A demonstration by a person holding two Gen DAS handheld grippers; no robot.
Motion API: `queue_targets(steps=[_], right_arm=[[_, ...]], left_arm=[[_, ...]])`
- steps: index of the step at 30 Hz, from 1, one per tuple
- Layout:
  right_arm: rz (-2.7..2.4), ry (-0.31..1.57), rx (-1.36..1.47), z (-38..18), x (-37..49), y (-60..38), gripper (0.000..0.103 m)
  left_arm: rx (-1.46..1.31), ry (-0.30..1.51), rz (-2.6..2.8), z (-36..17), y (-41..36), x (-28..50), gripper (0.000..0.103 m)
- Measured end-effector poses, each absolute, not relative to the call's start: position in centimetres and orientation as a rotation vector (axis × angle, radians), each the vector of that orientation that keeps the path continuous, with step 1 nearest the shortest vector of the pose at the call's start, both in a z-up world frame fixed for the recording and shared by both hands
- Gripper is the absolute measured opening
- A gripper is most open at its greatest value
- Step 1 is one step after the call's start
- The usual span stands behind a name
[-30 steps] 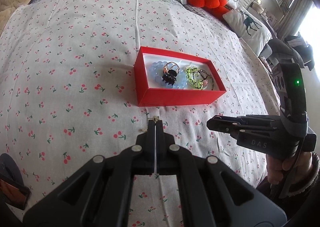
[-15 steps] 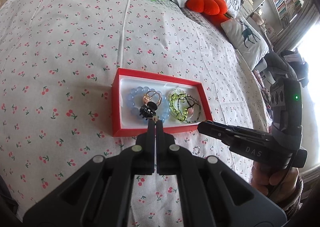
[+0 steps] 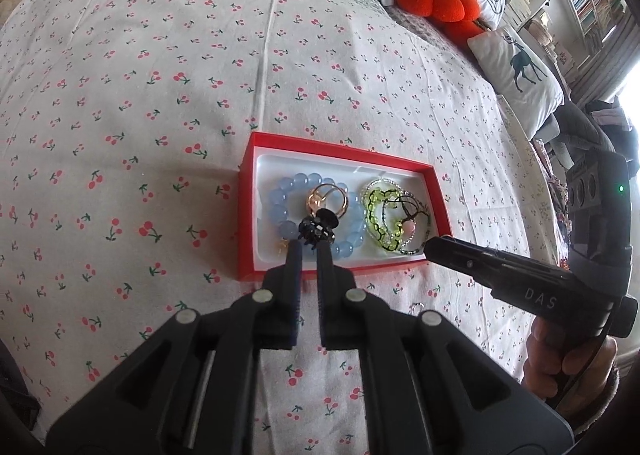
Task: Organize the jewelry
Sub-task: 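Lower both gold charms into the red box and open both tools, then move both open tools back toward the last gold charm and silver ring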
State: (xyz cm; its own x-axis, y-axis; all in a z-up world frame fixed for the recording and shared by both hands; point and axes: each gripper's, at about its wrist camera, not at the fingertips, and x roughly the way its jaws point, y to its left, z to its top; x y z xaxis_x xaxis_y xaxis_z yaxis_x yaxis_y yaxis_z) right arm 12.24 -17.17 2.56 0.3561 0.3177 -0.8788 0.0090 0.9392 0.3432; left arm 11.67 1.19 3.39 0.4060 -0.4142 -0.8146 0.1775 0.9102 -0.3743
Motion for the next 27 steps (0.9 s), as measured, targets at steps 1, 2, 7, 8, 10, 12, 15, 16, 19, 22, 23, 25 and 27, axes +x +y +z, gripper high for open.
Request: queue_targets(steps=[1,2,7,8,10,12,15,16,19,22,23,25,27], right_arm=[[0.203,1.195,0.315,2.6,12.3,-17.2,0.014],[0.200,1.194,0.317,2.6,12.3,-17.3,0.014],[0.198,1.195,0.317,2.3,12.9,-17.2,0.015],[0.200,1.198,0.317,2.2,13.0,-17.2,0.015],[0.199,1.199,0.315,2.1,13.2,-17.0,0.016],[0.193,1.192,0.302,2.1,13.3,-16.9,0.019],[0.187,1.182,0.290,2.5,13.2,-16.8,0.021],[0.187,1.177,0.286,2.7,13.1,-16.8,0.022],[0.184,1.165,0.278,3.2,12.7,-16.8,0.033],[0.184,1.130,0.280,3.9,11.8,-17.0,0.064],[0.187,1.124,0.272,4.2,11.5,-17.0,0.064],[0.195,1.115,0.265,4.6,10.9,-17.1,0.064],[0.195,1.107,0.256,4.9,10.2,-17.2,0.064]], left_arm=[[-0.238,1.086,-0.375,3.6,1.2,11.5,0.014],[-0.233,1.080,-0.374,3.7,1.3,11.3,0.015],[-0.199,1.056,-0.348,4.3,2.0,10.1,0.036],[-0.195,1.056,-0.341,4.3,2.1,9.8,0.041],[-0.188,1.065,-0.331,4.1,2.4,9.5,0.044],[-0.181,1.077,-0.315,3.6,2.8,9.2,0.048],[-0.177,1.101,-0.286,2.8,3.3,8.8,0.058],[-0.178,1.107,-0.278,2.5,3.5,8.7,0.059],[-0.174,1.122,-0.261,2.1,3.7,8.2,0.067],[-0.154,1.116,-0.252,1.9,3.7,7.6,0.074],[-0.150,1.117,-0.253,1.8,3.8,7.4,0.076],[-0.142,1.118,-0.253,1.6,3.8,7.0,0.079],[-0.130,1.121,-0.253,1.4,3.9,6.7,0.081]])
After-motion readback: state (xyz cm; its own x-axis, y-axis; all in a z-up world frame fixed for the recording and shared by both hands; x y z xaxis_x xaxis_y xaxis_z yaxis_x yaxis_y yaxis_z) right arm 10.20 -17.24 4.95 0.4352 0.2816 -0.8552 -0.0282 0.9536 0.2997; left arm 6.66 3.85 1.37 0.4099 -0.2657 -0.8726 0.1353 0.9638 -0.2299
